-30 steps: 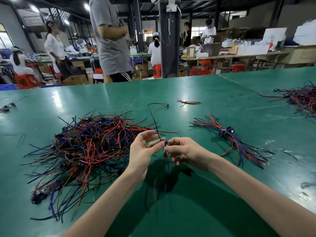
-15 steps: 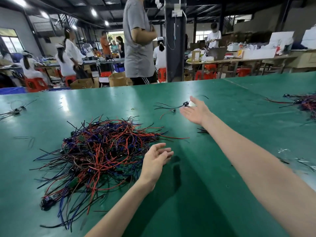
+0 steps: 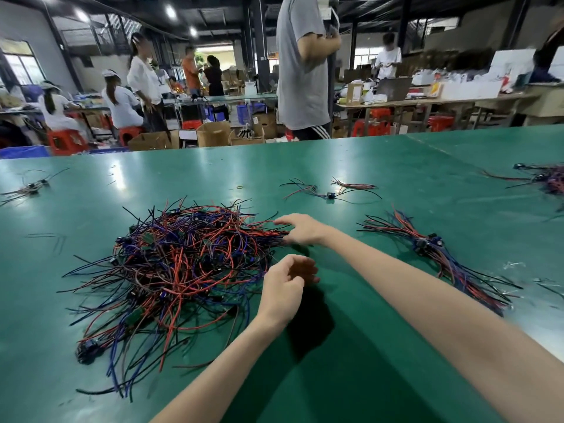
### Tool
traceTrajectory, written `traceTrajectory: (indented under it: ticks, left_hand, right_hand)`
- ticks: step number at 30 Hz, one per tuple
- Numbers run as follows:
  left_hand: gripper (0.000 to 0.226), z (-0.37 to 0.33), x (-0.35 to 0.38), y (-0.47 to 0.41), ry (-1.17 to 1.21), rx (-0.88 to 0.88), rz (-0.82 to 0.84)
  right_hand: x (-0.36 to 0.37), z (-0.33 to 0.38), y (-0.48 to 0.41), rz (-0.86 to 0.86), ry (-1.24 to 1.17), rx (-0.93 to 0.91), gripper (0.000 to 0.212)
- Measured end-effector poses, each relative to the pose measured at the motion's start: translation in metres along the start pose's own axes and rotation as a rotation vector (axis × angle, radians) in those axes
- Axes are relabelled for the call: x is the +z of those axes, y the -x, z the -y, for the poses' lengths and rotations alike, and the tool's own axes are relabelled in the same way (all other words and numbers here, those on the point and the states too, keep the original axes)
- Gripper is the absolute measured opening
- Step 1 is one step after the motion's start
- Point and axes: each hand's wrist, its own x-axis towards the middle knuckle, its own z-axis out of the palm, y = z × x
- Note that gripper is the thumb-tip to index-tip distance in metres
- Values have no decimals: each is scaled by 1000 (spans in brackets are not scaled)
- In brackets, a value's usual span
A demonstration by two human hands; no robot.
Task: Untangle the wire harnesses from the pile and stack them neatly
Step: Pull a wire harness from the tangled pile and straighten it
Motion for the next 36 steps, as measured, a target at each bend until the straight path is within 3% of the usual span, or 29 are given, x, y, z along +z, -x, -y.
traceTrajectory:
  ticks: [2, 7, 10, 13, 16, 20, 29, 36]
  left_hand:
    - [54, 0, 0, 0, -7, 8, -25]
    - [49, 0, -1, -1, -39, 3, -130]
    - [46, 0, -1, 1, -71, 6, -147]
    - [45, -1, 0, 0, -115, 19, -152]
    - [43, -5, 5, -3, -157, 40, -162]
    - [40, -6, 5, 1, -210, 60, -193]
    - [23, -6, 3, 10, -701, 210, -9]
    - [27, -6, 7, 11, -735, 214, -11]
  right_hand:
    - [7, 3, -1, -1, 104, 3, 53]
    - [13, 4, -3, -148, 185, 40, 27]
    - [9, 6, -4, -76, 225, 74, 32]
    - [3, 15, -2, -90, 188, 70, 56]
    - [-8, 23, -7, -179, 122, 32, 56]
    - [1, 51, -19, -2, 116, -86, 45]
    - [9, 72, -26, -11, 72, -139, 30]
    - [6, 68, -25, -130, 152, -97, 24]
